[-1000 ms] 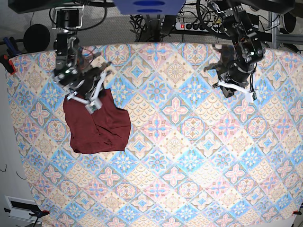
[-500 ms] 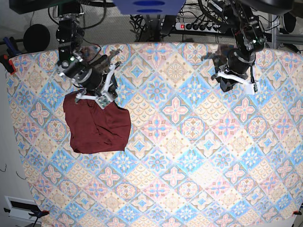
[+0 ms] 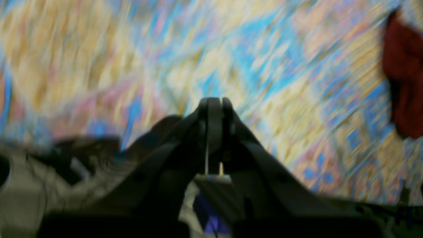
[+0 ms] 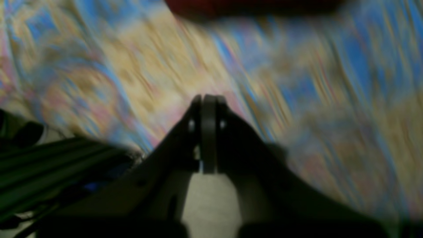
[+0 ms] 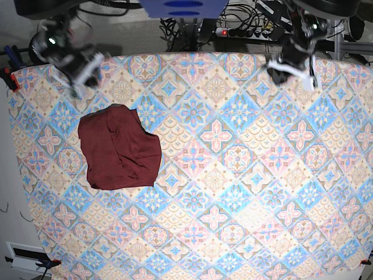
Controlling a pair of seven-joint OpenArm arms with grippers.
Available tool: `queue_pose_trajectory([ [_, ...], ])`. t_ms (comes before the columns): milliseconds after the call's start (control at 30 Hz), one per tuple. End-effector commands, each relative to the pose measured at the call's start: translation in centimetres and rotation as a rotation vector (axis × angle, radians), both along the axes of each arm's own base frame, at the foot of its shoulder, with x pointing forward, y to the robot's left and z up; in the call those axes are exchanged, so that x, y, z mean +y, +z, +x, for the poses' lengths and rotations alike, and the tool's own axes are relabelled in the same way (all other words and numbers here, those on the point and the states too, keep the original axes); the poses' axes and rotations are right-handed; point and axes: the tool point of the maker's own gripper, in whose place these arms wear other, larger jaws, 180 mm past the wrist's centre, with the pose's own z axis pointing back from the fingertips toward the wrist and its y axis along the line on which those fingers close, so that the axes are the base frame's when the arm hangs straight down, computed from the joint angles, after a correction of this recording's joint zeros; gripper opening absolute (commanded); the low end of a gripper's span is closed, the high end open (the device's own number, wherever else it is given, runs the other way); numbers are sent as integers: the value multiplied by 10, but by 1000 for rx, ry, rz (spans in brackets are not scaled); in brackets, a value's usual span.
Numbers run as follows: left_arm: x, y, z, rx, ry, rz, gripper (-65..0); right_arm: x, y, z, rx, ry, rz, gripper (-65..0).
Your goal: Layout the t-shirt on the table in an organized manner, then fold the t-shirt properly
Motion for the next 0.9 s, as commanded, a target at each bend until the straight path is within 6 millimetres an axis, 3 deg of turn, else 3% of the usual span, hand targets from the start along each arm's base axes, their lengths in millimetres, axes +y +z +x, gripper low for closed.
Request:
queue_pose_trajectory([
  [0,1,8,3,-35,-1,5,-650,-9,16,10,-71,-18,-3,-650],
  [100,1,1,-15,15,-1,5,-650,-43,17,-15,-32,-100,-60,-650],
  [167,1,-4,-28,49,-2,5,-650,-53,16,-27,-9,-124,-79,-650],
  [433,2,-19,-95,224,-2,9,-650,-67,1,-95,163,-148,-114,-650],
  [533,3,-23,-113,273,-2,13,-650,-66,-5,-108,203,-150,-106,-650],
  [700,10,-45,-136,364,12,35,-650,-64,-41,-143,332,-194,-40,-650],
  [867,19,-71,-143,428,14,69,-650,-55,-85,-189,535,-125,-67,-650],
])
